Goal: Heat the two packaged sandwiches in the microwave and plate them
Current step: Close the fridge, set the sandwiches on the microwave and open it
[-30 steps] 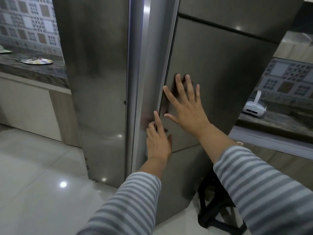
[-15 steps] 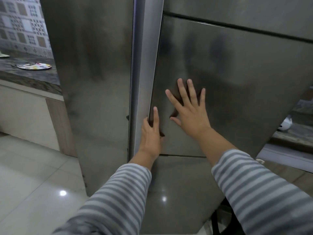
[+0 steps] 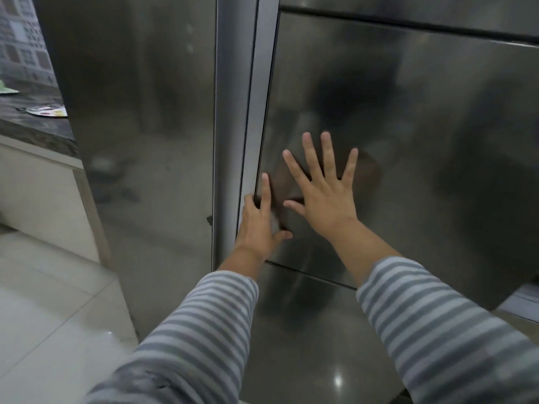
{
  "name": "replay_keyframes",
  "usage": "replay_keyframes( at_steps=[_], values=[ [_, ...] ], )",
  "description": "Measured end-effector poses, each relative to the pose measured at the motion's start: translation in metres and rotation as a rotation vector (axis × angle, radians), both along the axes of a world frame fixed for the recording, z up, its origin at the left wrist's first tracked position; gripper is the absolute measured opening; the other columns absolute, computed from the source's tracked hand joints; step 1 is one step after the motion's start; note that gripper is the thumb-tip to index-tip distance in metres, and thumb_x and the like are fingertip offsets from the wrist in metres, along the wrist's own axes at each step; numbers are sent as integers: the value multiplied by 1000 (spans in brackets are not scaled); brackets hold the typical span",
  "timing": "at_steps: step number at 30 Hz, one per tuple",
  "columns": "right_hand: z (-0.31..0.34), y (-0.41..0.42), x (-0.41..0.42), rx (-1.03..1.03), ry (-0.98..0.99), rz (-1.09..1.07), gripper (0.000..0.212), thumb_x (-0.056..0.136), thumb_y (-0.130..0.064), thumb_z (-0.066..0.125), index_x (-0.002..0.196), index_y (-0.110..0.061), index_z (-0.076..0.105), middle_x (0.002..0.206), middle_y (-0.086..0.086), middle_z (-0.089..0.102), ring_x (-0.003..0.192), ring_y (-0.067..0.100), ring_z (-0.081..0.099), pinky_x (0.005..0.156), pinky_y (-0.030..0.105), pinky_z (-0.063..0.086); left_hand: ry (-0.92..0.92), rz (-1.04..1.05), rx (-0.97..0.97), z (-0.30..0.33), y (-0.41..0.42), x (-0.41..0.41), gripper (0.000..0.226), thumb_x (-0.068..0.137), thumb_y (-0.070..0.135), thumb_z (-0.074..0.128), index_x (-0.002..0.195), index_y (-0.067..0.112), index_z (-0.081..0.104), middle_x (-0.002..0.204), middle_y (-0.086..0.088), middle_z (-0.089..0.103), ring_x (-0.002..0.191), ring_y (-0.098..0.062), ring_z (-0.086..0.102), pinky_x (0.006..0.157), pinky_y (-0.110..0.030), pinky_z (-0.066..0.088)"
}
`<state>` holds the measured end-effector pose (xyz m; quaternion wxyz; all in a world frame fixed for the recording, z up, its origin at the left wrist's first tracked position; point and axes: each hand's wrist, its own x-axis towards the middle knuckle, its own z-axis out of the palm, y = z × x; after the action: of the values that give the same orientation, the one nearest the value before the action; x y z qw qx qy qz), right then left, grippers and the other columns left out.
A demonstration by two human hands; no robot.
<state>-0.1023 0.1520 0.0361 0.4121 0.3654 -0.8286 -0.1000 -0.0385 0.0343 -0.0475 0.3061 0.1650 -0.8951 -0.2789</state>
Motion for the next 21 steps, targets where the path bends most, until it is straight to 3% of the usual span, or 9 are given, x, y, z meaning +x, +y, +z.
replay_keyframes(
  at_steps=[3, 10, 13, 16, 19, 21],
  values=[
    [-1, -4, -6, -2, 1, -17, 100, 81, -68, 50, 151, -29, -11, 157, 7, -24, 139, 35, -31, 102, 65, -22, -1, -11, 16, 0, -5, -8, 138, 67, 33, 85, 128, 46, -38, 134, -13, 27, 107, -27, 50, 90, -40, 48],
    [-1, -4, -6, 14, -4, -14, 98, 82, -67, 49, 152, -28, -8, 158, 7, -19, 144, 36, -17, 102, 66, -19, 23, -44, -2, -4, -11, -8, 136, 68, 32, 85, 129, 49, -36, 132, -11, 29, 105, -24, 49, 90, -39, 48],
    [-11, -11, 5, -29, -63, 45, 93, 83, -54, 58, 153, -28, 3, 159, 11, -11, 145, 38, -12, 104, 66, -16, 46, -87, -6, -6, -14, 4, 128, 76, 22, 79, 133, 48, -33, 139, -10, 28, 117, -26, 47, 96, -44, 47],
    [-42, -27, 33, -11, -202, 105, 85, 84, -41, 60, 153, -26, 12, 161, 13, -7, 146, 37, -10, 108, 65, -11, -52, -29, -17, -19, -29, 34, 118, 82, 12, 71, 138, 41, -28, 143, -13, 32, 121, -30, 47, 99, -46, 45],
    [-76, -50, 65, 99, -452, 156, 70, 89, -33, 55, 150, -29, 21, 161, 10, -9, 147, 30, -15, 112, 61, -8, -157, 22, 15, -35, -57, 80, 97, 81, 6, 64, 153, 22, 1, 142, -19, 41, 126, -35, 45, 105, -46, 39],
    [-90, -71, 85, 136, -650, 206, 56, 94, -30, 49, 147, -29, 33, 162, 7, 0, 148, 25, -9, 116, 57, -4, -275, 91, 10, -40, -82, 114, 79, 84, 9, 62, 151, 15, 21, 142, -14, 45, 130, -33, 43, 107, -40, 36]
  ],
)
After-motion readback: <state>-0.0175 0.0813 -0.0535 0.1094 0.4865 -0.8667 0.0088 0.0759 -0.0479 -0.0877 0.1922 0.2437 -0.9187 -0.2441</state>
